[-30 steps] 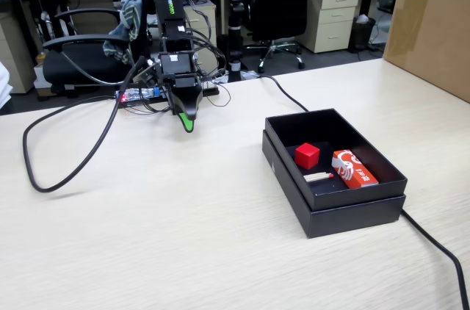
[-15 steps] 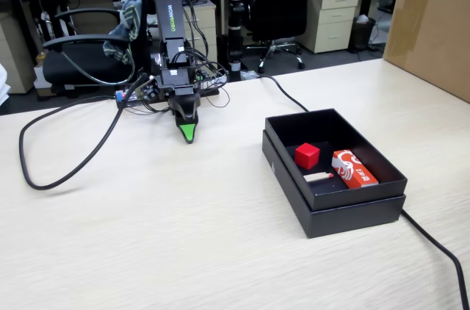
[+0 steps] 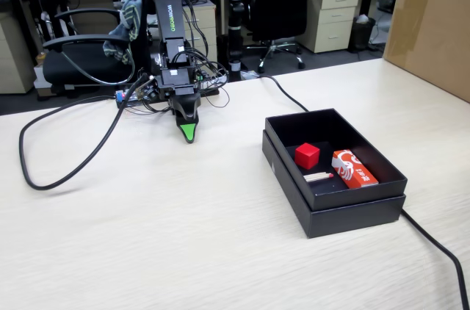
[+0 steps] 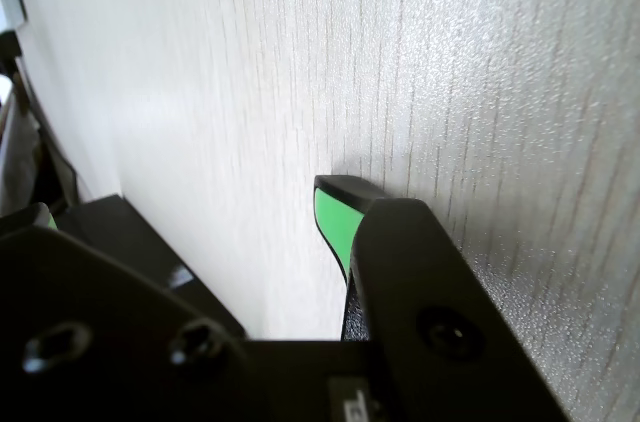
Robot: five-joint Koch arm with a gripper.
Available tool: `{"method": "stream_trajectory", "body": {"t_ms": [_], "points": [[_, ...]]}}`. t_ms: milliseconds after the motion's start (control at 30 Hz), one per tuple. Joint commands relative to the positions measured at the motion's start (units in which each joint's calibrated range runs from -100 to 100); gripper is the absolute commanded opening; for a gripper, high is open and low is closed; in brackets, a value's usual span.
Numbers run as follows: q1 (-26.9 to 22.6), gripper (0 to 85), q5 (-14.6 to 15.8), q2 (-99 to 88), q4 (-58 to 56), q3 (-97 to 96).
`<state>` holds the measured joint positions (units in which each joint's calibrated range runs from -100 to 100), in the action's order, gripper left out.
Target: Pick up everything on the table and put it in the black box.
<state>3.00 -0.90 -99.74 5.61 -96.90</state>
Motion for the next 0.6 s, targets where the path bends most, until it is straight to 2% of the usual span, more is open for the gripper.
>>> {"method": "stream_trajectory", "body": {"t_ms": [0,567], "points": [[0.00,50.1,-0.10,-0.03,-2.03,-1.11],[0.00,50.1,-0.10,-0.03,-2.03,-1.11]]}}
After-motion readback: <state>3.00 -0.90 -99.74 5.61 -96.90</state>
